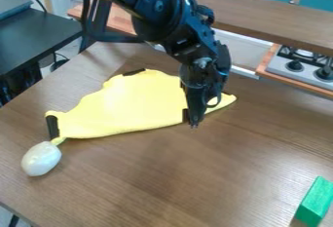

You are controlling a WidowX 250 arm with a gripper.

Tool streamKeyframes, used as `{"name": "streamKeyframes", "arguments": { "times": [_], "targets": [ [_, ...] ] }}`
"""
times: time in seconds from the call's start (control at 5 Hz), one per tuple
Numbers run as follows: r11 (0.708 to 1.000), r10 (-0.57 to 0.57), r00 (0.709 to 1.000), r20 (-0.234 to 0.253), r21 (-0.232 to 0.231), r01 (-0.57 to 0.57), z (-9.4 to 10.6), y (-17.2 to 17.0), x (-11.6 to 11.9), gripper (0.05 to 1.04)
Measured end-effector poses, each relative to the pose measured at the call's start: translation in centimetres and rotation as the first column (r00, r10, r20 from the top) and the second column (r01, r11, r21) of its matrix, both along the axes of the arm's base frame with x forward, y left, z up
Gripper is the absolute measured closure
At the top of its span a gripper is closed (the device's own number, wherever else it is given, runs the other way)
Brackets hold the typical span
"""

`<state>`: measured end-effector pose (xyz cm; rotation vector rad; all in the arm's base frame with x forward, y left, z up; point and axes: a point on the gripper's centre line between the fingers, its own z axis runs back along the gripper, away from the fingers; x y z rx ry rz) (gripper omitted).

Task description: Unfold the cloth from top left to bottom right

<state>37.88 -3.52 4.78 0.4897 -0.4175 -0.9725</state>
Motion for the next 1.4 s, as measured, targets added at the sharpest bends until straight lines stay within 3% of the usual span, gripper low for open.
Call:
{"name": "streamKeyframes", "arguments": {
  "times": [0.2, 0.8, 1.0, 1.4],
  "targets": [
    [1.0, 0.004, 0.999, -0.033, -0.001, -0.004, -1.2, 0.0, -0.3, 0.083],
    [0.978, 0.139, 0.987, -0.079, -0.146, -0.149, 2.4, 7.5, 1.3, 0.083],
    [0.975, 0.162, 0.985, -0.066, -0.145, -0.17, 3.3, 9.6, 1.7, 0.083],
    [0.986, 0.152, 0.988, -0.006, -0.065, -0.152, 2.9, 12.0, 4.0, 0.083]
  ]
}}
